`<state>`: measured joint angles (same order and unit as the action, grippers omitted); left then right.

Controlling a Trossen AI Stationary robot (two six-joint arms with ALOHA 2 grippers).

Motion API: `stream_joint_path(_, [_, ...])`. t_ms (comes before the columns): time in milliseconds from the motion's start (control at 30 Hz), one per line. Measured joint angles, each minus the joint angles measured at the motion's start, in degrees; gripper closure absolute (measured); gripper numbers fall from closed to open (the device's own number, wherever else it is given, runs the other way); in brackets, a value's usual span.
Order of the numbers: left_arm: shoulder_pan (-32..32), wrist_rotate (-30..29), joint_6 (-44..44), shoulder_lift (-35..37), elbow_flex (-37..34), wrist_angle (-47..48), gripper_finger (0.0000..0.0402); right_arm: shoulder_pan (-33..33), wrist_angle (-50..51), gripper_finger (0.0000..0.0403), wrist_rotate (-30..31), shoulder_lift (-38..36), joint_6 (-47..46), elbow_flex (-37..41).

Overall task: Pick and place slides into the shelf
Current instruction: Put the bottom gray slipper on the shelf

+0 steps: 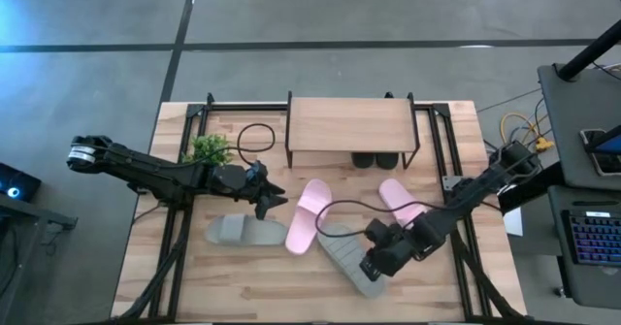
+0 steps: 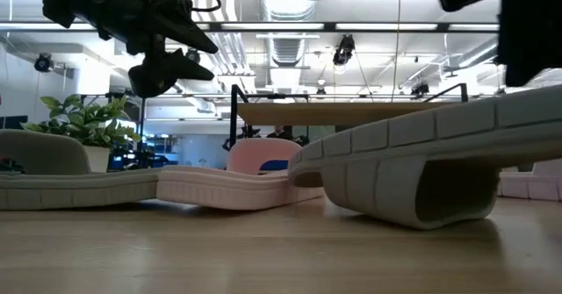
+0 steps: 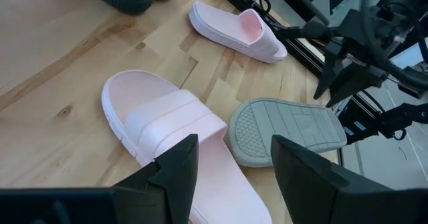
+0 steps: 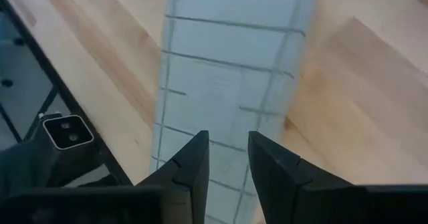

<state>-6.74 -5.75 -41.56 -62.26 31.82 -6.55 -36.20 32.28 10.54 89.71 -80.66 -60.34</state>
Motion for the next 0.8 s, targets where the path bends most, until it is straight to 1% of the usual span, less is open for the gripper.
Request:
stream_joint_path(67, [0.0, 0.1, 0.0, 0.0, 0.0, 0.0, 0.0228, -0.8, 1.6, 0.0302, 0.5, 0.0, -3.6, 0.0])
stream_joint_path(133, [0.0, 0.1, 0.0, 0.0, 0.0, 0.0, 0.0228, -1.9, 4.4, 0.0298, 2.5, 0.0, -8.1, 0.0])
stream_joint_path(233, [0.0, 0.1, 0.0, 0.0, 0.0, 0.1, 0.0228, -3.6, 10.4, 0.0289, 5.3, -0.2, -18.0, 0.0])
stream_joint_path(300, [0.0, 0.1, 0.0, 0.0, 0.0, 0.1, 0.0228, -4.6, 15.0, 0.0285, 5.3, -0.3, -25.1, 0.1])
stream_joint_path(367, [0.0, 0.1, 0.0, 0.0, 0.0, 0.1, 0.0228, -5.5, 16.7, 0.0285, 4.5, -0.3, -29.3, 0.5])
stream_joint_path(467, [0.0, 0.1, 0.4, 0.0, -0.1, 0.1, 0.0228, -5.9, 16.0, 0.0296, -0.1, -0.3, -30.2, 1.4])
stream_joint_path(533, [0.0, 0.1, 0.4, 0.0, -0.2, 0.2, 0.0228, -5.8, 13.6, 0.0311, -2.9, -0.3, -29.5, 2.3])
stream_joint_path(600, [0.0, 0.1, 0.4, 0.0, -0.2, 0.2, 0.0228, -5.8, 10.8, 0.0331, -3.5, -0.3, -29.3, 3.2])
stream_joint_path(733, [0.0, 0.1, 0.5, 0.0, -0.2, 0.2, 0.0228, -5.8, 9.2, 0.0367, -4.1, -0.1, -31.8, 4.8])
stream_joint_path(800, [0.0, 0.1, 0.5, 0.0, -0.2, 0.2, 0.0228, -5.8, 9.1, 0.0379, -6.1, 0.1, -32.3, 5.7])
